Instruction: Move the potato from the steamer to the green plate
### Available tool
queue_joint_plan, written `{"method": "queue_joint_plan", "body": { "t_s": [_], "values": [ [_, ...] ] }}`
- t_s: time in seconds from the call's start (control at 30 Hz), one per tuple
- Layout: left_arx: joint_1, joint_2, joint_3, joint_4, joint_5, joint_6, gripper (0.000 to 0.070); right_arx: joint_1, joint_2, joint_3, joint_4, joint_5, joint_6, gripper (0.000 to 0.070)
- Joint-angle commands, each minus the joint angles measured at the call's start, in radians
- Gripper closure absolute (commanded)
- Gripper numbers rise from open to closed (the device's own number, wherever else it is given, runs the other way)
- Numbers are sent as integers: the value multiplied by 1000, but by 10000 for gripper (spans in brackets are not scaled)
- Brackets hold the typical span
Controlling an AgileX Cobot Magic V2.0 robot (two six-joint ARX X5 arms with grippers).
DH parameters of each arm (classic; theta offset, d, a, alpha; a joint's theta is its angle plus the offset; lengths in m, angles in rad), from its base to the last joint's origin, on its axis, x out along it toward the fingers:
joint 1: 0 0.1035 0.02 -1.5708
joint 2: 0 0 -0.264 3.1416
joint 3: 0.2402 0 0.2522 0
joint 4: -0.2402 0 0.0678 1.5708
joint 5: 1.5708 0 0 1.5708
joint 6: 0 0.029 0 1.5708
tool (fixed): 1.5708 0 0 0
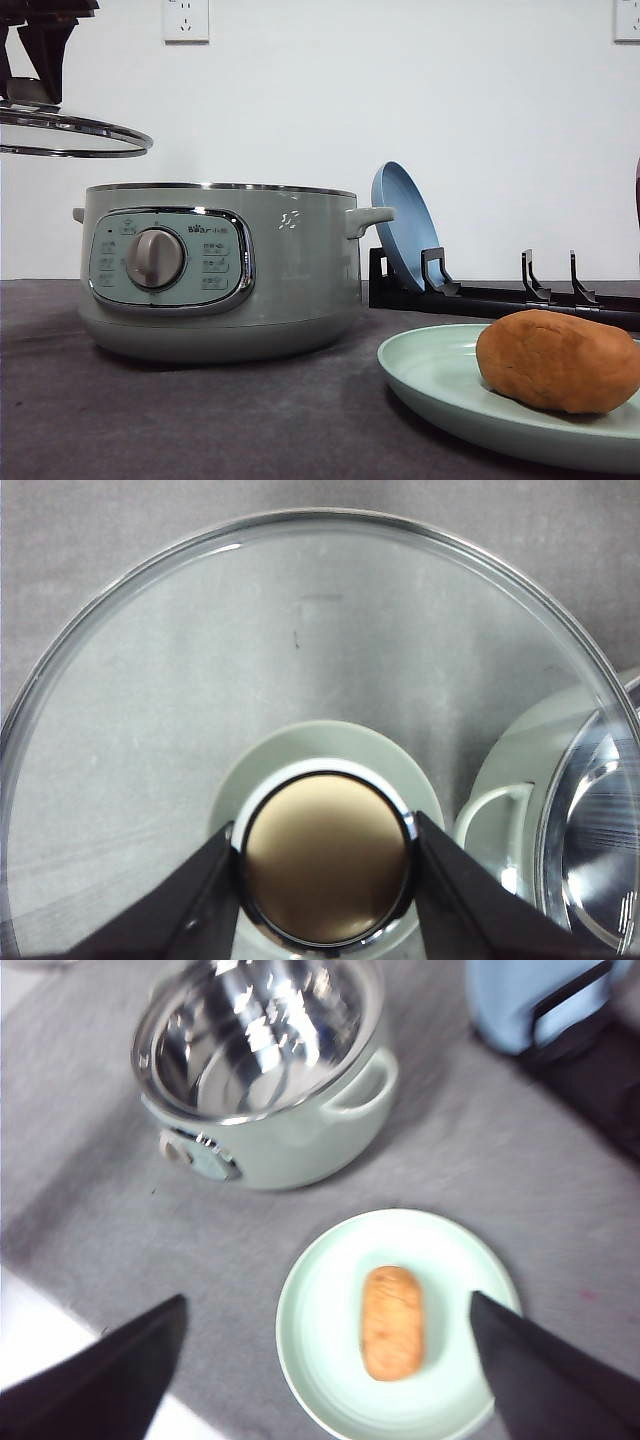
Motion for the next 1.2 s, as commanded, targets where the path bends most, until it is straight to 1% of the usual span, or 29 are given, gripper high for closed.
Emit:
{"method": "queue_joint_plan", "body": {
  "t_s": [0.0,0.17,0.27,0.57,0.7,0.9,1.17],
  "values": [
    [-4,-2,40,20,2,-10,700,5,-25,22,3,14,13,92],
    [-13,-2,40,13,2,-14,700,5,-116,23,4,35,18,92],
    [-25,-2,40,13,2,-14,700,5,-149,23,4,65,18,92],
    [-91,-2,40,12,2,-26,700,5,-161,23,13,101,17,92],
    [-146,-2,40,8,2,-32,700,5,-161,23,39,104,17,92],
    [-260,-2,40,9,2,-32,700,5,-161,23,69,103,17,92],
    [-403,-2,40,9,2,-24,700,5,-161,23,74,103,17,92]
  ]
}}
